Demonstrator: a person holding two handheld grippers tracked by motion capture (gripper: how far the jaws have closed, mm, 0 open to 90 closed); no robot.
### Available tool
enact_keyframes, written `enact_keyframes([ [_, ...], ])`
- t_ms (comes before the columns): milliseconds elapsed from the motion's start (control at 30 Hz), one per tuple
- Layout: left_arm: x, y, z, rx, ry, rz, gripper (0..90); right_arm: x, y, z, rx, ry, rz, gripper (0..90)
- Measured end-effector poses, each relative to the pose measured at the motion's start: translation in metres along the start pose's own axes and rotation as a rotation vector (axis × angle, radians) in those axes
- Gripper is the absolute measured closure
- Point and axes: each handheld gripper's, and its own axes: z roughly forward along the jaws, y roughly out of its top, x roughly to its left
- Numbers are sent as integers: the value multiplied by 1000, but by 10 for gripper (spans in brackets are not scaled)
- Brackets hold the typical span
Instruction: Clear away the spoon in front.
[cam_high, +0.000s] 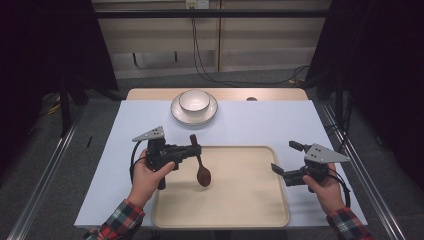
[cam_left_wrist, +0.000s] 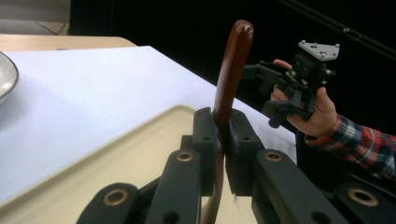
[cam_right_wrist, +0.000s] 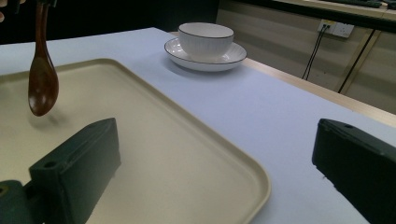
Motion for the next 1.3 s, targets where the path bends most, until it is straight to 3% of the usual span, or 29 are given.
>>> enact_keyframes([
  [233, -1, -6, 1, 10, -30, -18, 839, 0, 0, 0, -1, 1, 1, 8],
  [267, -2, -7, 2, 13, -14, -16, 839, 0, 0, 0, -2, 1, 2, 7],
  [633, -4, -15, 7, 31, -31, -33, 839, 0, 0, 1, 11, 9, -6, 8],
  [667, -3, -16, 7, 42, -47, -36, 839, 0, 0, 1, 11, 9, -5, 8],
  [933, -1, -20, 10, 46, -41, -50, 839, 0, 0, 1, 3, 2, -6, 7],
  [1200, 0, -19, 10, 48, -1, 5, 806, 1, 0, 1, 5, 6, -6, 8],
  [1300, 2, -21, 11, 60, -3, 1, 798, 1, 0, 1, 5, 7, -7, 8],
])
